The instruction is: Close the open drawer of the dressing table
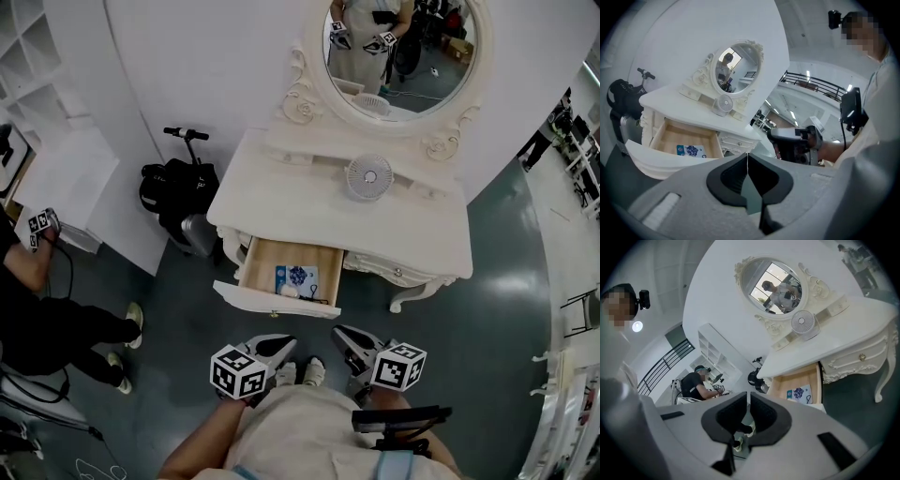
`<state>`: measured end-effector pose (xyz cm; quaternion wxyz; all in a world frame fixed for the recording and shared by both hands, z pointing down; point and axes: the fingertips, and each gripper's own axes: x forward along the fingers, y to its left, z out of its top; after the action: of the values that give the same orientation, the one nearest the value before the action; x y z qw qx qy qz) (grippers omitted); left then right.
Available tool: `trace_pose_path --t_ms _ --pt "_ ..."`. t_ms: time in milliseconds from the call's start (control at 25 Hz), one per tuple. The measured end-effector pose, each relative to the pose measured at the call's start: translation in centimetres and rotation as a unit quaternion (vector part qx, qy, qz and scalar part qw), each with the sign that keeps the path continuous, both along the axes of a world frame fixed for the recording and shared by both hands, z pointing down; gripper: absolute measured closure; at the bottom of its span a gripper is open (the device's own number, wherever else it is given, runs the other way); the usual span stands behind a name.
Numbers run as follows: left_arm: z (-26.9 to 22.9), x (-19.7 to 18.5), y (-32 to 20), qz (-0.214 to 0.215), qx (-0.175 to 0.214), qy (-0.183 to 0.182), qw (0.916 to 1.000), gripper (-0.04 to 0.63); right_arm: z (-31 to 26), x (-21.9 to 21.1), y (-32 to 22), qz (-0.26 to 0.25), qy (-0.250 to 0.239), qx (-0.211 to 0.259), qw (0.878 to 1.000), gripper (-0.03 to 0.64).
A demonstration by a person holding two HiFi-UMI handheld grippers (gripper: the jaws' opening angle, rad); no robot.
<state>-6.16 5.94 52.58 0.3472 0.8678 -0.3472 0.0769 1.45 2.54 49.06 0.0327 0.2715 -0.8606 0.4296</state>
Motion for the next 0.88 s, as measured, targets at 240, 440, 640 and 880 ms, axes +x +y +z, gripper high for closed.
trace_pose_path --t_ms 240,440,640,880 --pt "2.0 -0.6 -0.9 -0.015 -0.015 -0.033 0.9992 0.586 -0.1 0.7 -1.5 -0.005 -0.004 -0.002 1.0 0.598" --pt "4.3 -1.3 -1.6 -0.022 -0.037 -0.067 0.9968 0.586 0.6 0.7 -1.6 -0.017 0.002 -0.007 1.0 0.598" --pt "7.0 -2.9 -2.3 -0.035 -0.068 -0.116 0.9903 0.584 1.1 0.3 -1.8 -0.022 0.001 -0.013 1.0 0.598" --pt "9.9 -3.6 -3.5 -0.045 -0.104 -0.148 0.9825 0.479 1.6 -0.1 -2.1 -0.027 0.008 -0.019 0.999 0.598"
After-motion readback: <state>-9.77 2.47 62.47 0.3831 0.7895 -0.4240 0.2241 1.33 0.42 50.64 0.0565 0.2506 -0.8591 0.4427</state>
